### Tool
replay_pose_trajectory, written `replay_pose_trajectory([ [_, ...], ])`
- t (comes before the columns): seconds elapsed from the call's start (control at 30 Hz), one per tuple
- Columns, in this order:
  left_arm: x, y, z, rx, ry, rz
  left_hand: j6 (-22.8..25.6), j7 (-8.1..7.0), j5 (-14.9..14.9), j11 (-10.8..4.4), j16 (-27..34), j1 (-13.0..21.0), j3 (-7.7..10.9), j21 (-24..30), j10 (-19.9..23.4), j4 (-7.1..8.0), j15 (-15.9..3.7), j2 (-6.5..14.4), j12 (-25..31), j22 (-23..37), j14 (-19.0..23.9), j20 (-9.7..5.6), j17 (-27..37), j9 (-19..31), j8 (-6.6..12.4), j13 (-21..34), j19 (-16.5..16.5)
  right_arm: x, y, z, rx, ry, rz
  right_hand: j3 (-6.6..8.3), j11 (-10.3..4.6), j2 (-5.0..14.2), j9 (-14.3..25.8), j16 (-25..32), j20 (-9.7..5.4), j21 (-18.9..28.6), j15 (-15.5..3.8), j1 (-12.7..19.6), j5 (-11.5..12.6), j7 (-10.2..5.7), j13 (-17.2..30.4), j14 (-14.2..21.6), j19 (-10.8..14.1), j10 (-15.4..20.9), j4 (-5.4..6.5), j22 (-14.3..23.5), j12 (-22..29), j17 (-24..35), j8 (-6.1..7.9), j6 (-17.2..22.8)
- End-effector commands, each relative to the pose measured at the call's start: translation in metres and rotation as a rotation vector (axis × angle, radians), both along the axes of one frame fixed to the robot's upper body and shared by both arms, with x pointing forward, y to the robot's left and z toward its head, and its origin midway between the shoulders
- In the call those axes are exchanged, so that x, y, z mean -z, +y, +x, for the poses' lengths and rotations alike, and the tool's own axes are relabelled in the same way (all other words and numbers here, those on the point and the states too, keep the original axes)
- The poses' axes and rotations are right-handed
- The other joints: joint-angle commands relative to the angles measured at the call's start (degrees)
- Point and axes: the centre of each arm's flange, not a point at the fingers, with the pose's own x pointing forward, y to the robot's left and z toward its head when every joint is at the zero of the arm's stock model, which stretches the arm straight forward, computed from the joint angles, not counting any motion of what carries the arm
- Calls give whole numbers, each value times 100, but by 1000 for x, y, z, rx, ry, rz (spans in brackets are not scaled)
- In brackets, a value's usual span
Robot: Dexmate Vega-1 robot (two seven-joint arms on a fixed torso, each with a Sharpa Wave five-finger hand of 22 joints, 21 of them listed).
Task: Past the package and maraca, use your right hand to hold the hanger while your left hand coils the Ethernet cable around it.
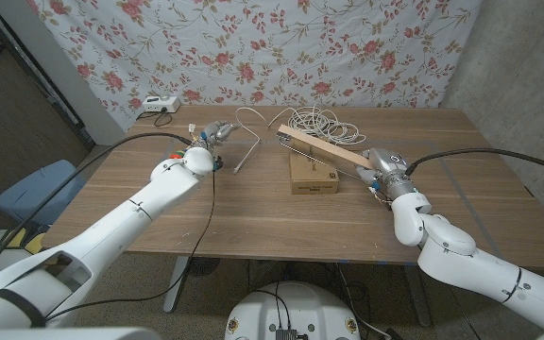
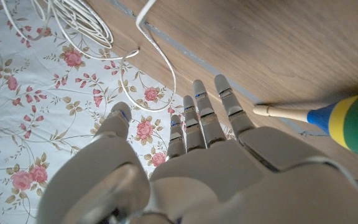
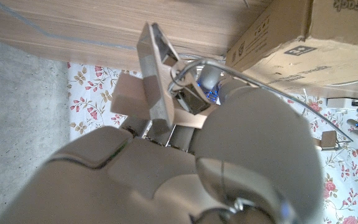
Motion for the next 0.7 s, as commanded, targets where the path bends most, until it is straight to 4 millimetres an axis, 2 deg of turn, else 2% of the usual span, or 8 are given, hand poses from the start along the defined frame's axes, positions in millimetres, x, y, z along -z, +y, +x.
replay_pose_trajectory([
  [0.03, -21, -9, -5, -171, 114, 228, 219, 34, 43, -74, 199, 214, -53, 91, 211, -47, -71, -127, 79, 30, 161, -33, 121, 22, 31, 62, 150, -5, -8, 1, -21, -56, 43, 80, -12, 702, 65, 80, -241, 83, -162, -658, 20, 230, 41, 40, -7, 8, 40, 24, 23, 10, 60, 257],
  [0.43, -30, -31, -4, -221, 248, 449, 983, 166, 125, -184, 586, 783, -217, 206, 585, -42, -156, -445, 260, 64, 243, -32, 391, 41, 135, 192, 228, -8, -17, 0, -40, -83, 64, 136, 13, 686, 278, 230, -252, 322, -157, -697, 2, 254, 137, -9, -94, 35, 41, 23, 52, 7, 176, 238],
  [0.57, -32, -38, -6, -256, 280, 518, 1087, 117, 152, -245, 657, 977, -249, 192, 550, -34, -142, -485, 280, 83, 151, -53, 479, 53, 117, 249, 97, -7, -20, -1, -42, -85, 71, 155, 1, 681, 357, 288, -258, 417, -157, -715, -5, 256, 180, -31, -125, 31, 41, 11, 62, 6, 220, 242],
  [0.7, -36, -47, -7, -295, 326, 606, 1196, 76, 181, -240, 705, 1217, -267, 194, 477, -33, -116, -487, 315, 135, -34, -22, 589, 74, 109, 334, -57, -7, -22, -2, -48, -91, 77, 182, 17, 676, 451, 369, -253, 547, -157, -737, -13, 268, 248, -57, -166, 28, 37, -15, 84, 5, 267, 244],
])
